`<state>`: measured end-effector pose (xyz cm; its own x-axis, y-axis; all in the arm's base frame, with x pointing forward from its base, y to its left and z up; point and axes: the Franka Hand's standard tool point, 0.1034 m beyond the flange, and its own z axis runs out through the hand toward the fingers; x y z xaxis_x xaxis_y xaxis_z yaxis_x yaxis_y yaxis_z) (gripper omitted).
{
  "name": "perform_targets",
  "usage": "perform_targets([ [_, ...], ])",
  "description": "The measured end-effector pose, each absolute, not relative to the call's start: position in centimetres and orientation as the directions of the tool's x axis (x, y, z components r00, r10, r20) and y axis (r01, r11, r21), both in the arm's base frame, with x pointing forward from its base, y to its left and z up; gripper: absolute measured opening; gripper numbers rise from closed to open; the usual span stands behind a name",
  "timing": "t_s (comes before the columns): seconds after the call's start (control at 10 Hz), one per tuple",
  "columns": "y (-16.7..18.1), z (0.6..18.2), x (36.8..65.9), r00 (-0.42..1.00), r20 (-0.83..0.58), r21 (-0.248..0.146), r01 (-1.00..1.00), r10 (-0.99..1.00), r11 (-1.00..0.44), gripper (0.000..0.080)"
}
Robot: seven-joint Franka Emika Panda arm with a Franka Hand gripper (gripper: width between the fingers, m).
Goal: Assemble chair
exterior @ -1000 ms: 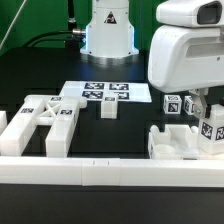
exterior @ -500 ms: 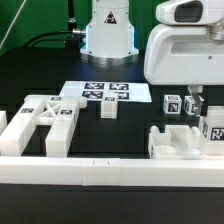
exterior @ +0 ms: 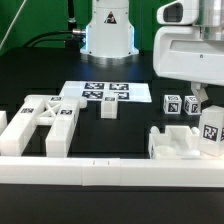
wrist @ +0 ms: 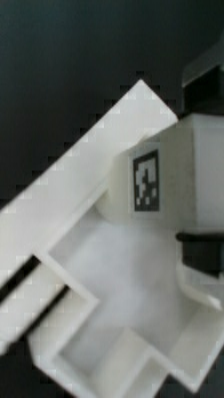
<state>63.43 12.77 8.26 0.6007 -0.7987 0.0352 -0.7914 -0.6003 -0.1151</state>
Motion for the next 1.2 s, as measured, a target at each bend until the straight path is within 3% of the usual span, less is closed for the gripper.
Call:
perform_targets([
  [0.2, 12.82, 8.26, 63.43, 0.495, 0.010, -0.123, -0.862, -0.869, -0.492, 0.0285],
  [0.4, 12.98, 8.26, 63.39, 0.511, 0.006, -0.125, -0.853, -0.860, -0.507, 0.0519],
  [0.5, 12.80, 8.25, 63.42, 0.603, 0.021, -0.123, -0.790, -0.797, -0.601, 0.0519],
  [0.6, 12.84, 8.24, 63.34, 0.627, 0.021, -0.117, -0.772, -0.779, -0.624, 0.0626],
  [1.0, 12.83, 8.24, 63.34, 0.794, 0.049, -0.108, -0.599, -0.606, -0.794, 0.0649],
  [1.2, 12.87, 8.47, 63.54, 0.905, 0.071, -0.094, -0.412, -0.419, -0.906, 0.0648],
])
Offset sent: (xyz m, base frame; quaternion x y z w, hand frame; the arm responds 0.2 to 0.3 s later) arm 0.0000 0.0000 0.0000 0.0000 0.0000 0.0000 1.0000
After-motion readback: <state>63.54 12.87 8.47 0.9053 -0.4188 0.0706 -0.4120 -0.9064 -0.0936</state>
